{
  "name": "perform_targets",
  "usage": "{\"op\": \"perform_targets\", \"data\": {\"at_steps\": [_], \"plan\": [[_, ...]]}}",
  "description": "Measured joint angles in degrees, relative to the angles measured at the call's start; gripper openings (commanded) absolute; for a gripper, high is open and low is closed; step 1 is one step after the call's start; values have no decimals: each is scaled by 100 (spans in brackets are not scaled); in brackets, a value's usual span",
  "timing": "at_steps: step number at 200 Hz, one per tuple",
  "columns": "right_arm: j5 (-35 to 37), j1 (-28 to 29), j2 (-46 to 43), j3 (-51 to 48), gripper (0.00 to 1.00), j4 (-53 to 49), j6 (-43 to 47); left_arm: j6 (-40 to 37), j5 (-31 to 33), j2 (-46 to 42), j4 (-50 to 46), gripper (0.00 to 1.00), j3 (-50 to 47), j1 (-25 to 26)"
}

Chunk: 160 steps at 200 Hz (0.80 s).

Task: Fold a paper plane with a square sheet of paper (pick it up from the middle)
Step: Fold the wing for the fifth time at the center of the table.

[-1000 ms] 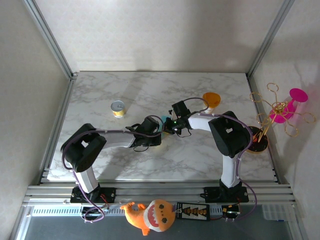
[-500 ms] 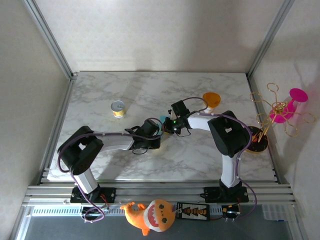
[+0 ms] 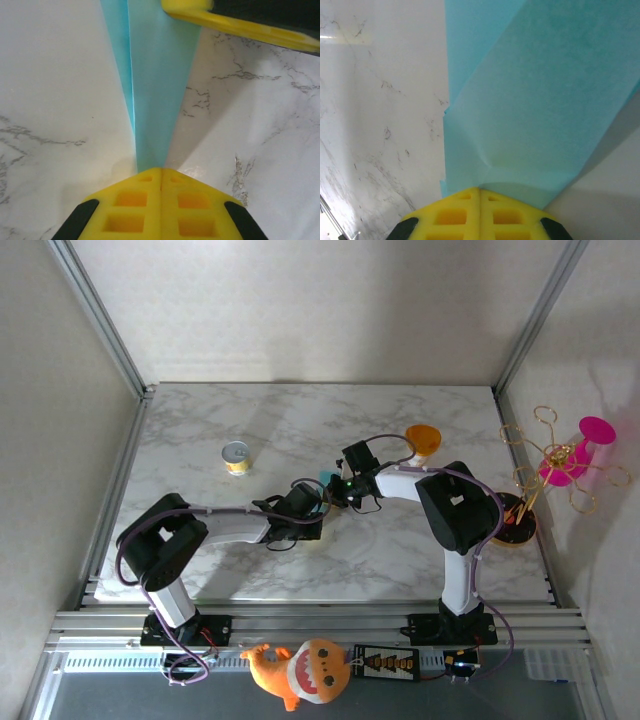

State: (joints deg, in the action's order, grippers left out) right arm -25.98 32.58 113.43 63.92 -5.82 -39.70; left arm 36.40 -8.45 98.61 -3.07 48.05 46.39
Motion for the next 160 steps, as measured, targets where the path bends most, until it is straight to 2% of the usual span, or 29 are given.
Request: {"op": "perform_targets", "data": {"at_steps": [53, 106, 138, 160], "plan": [[-4, 2, 4, 7, 3, 0, -15, 2, 138, -133, 107, 0, -186, 142], [7, 11, 59, 59, 4, 125, -17, 2, -229, -599, -824, 0, -254, 302], [11, 33, 44, 55, 4, 133, -17, 50, -192, -1010, -988, 0, -74, 83], [35, 61, 7, -4, 4, 208, -63, 199, -96, -1154, -704, 0, 17, -212]]}}
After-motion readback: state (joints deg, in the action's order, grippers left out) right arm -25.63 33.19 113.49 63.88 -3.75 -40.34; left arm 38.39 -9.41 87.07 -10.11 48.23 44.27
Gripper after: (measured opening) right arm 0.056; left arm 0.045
